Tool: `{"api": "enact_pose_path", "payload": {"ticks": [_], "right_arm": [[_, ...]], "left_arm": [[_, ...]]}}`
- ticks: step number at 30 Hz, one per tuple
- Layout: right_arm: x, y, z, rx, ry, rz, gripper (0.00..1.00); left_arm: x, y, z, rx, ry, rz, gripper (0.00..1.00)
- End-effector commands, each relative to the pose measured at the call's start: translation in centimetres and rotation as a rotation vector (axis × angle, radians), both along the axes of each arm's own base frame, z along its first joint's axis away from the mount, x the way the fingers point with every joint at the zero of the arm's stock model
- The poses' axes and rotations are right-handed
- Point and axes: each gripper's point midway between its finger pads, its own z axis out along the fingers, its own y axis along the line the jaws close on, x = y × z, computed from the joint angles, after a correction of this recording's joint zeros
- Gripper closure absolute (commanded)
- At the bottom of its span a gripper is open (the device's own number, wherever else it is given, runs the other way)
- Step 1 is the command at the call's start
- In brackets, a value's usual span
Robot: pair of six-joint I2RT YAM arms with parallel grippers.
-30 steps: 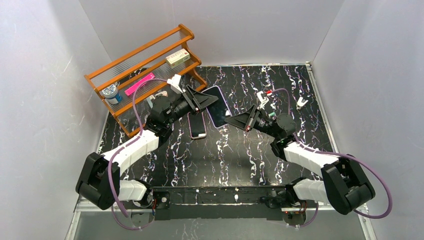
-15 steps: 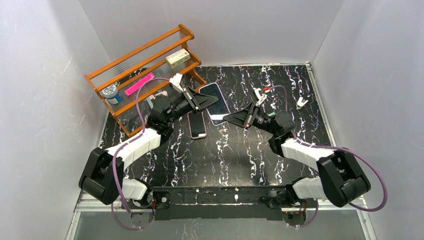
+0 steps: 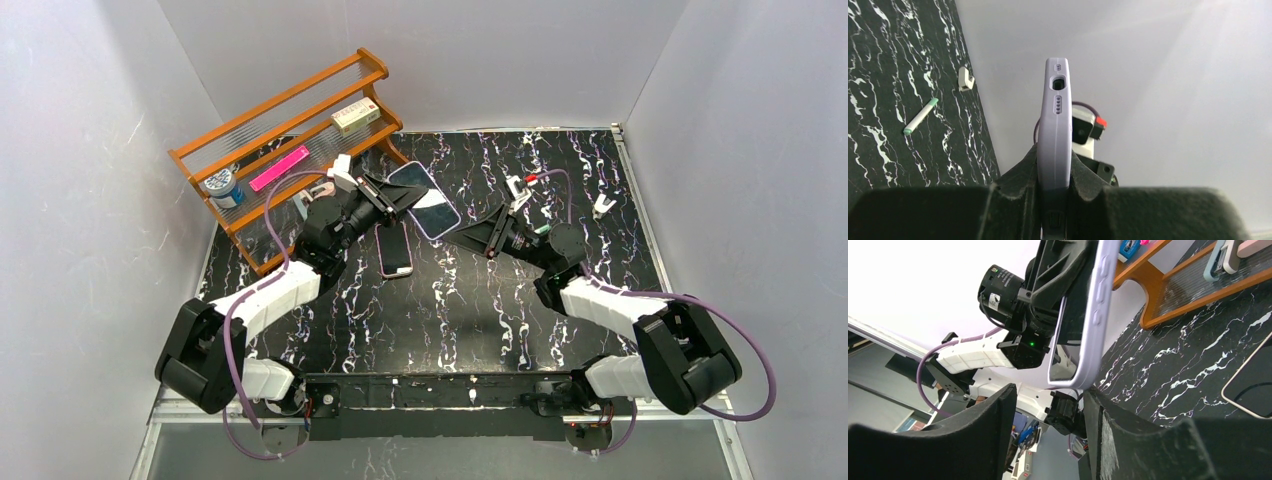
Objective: Take the phone out of the phone case
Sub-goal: Adjust the phone, then remove the phone case from the phone.
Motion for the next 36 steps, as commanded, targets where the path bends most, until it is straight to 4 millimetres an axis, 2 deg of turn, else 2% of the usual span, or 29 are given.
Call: {"api": "enact_pose_path", "payload": {"ticks": [1,16,22,26,36], "right_arm": [[-0.4,0.3,3.1,0.051,-0.148,-0.014,0.4],[0.0,1.8,4.2,0.078,-0.217,-0.027,0.44],[0.1,1.8,4.5,0.076,-0.244,-0.039,0.5],[-0.2,1.8,3.9,0.065,-0.261,-0.032,0.57],[-0.3,2.1,2.8,-0.006,-0.367,-0.03,0.84]], "left_arm": [[-0.1,1.7,5.0,-0.12,-0.081,0.092,1.0],[-0.4,0.9,4.9,-0.162,-0.036,0.121,1.0],[-0.4,0.8,4.4,-0.177,-0.002,0.127,1.0],[-0.2,0.8,3.9,-0.194,0.043,0.125,1.0],[-0.1,-0.2,3.5,-0.156,0.111,0.088,1.0]]}}
